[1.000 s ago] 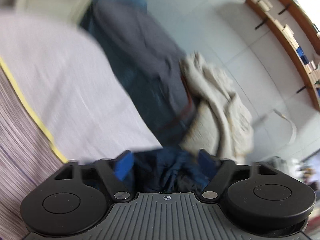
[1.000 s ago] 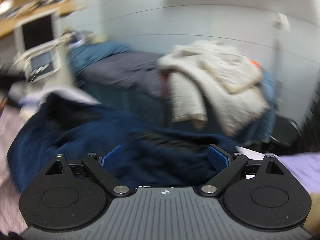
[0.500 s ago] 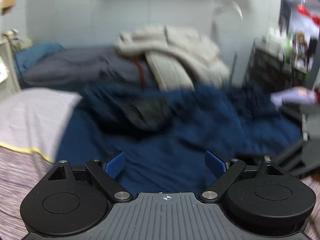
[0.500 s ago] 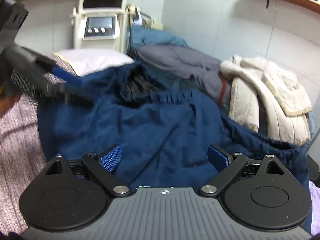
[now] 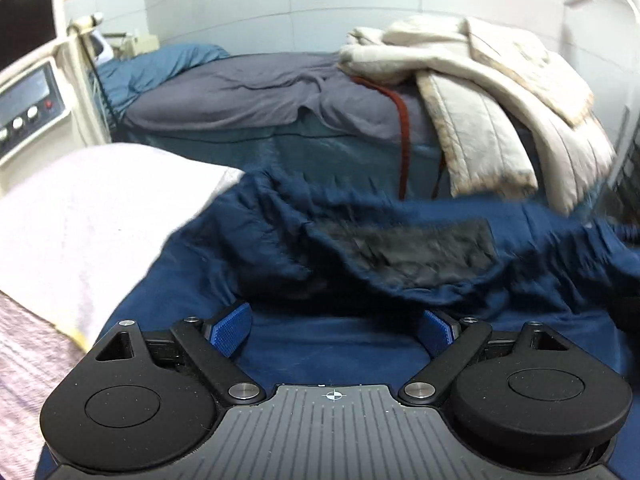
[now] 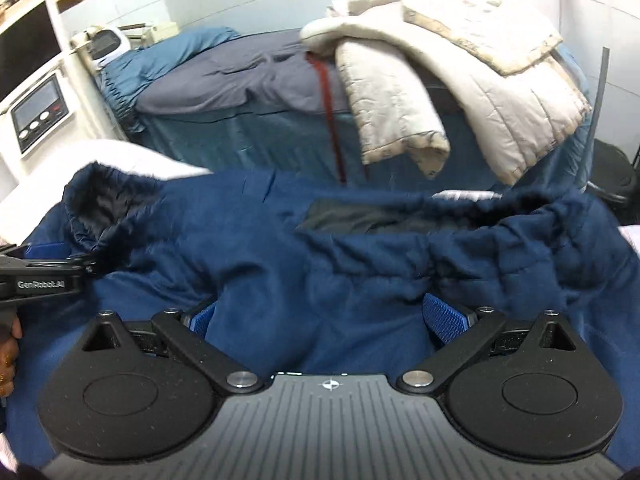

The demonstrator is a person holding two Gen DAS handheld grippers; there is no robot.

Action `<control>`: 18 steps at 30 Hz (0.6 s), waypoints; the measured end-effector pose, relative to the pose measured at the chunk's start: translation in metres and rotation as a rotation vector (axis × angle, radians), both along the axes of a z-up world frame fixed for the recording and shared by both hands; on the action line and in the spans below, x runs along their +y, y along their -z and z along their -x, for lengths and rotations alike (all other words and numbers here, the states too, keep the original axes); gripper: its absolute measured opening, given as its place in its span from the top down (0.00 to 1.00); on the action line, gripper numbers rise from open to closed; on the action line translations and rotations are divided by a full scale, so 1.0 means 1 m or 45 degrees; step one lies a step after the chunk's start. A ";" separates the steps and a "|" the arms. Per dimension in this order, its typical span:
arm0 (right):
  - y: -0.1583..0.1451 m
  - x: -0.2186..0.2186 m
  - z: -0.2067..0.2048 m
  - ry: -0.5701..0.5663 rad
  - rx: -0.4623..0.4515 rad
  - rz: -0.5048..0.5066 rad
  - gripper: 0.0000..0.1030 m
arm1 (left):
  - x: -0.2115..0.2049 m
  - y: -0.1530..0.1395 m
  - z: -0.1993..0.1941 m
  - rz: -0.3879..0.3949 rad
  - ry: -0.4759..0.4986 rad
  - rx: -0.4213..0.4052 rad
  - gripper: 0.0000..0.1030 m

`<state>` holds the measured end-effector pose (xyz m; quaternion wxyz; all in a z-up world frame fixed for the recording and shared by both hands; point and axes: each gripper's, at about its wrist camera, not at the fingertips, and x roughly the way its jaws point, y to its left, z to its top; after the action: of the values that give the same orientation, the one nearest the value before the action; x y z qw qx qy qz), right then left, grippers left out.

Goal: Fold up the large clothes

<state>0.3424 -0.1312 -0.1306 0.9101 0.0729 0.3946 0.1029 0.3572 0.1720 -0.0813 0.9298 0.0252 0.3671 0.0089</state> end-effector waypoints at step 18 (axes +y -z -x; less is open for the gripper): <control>-0.011 -0.024 0.025 0.154 -0.112 -0.146 0.00 | 0.022 -0.014 0.021 0.149 -0.013 -0.173 0.00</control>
<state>0.3175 -0.1551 -0.1197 0.9255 0.1441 0.3425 0.0734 0.3361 0.1943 -0.0673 0.9523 -0.0318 0.3033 -0.0062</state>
